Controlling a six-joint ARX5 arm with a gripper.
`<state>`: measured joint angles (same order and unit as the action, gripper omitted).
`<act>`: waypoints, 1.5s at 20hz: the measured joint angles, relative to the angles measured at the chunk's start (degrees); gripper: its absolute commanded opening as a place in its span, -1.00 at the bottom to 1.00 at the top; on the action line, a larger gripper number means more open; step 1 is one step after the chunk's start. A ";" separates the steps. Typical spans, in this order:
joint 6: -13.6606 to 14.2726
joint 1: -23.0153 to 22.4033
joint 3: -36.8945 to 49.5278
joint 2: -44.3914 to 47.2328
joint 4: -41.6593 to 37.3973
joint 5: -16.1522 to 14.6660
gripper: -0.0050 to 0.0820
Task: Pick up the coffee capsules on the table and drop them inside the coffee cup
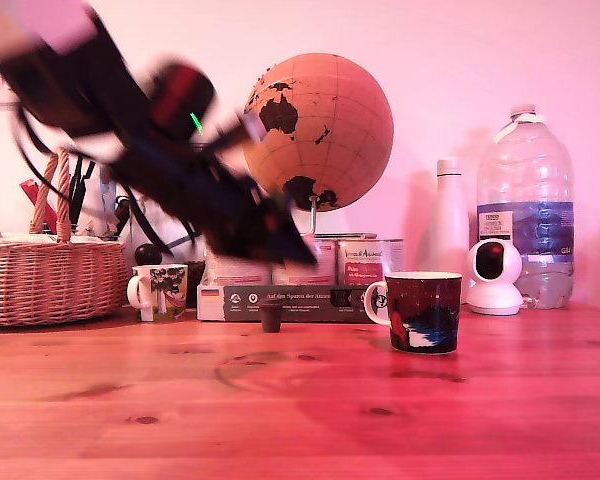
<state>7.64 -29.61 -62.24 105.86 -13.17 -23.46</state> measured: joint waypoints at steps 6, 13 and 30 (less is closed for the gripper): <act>-1.07 -0.57 3.67 -4.92 -1.46 -0.52 -0.31; -1.14 -4.55 3.72 -4.92 -5.57 -1.09 -0.31; -1.42 -7.80 -9.44 -3.85 -1.64 1.42 -0.31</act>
<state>6.22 -37.41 -71.68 102.02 -14.81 -22.04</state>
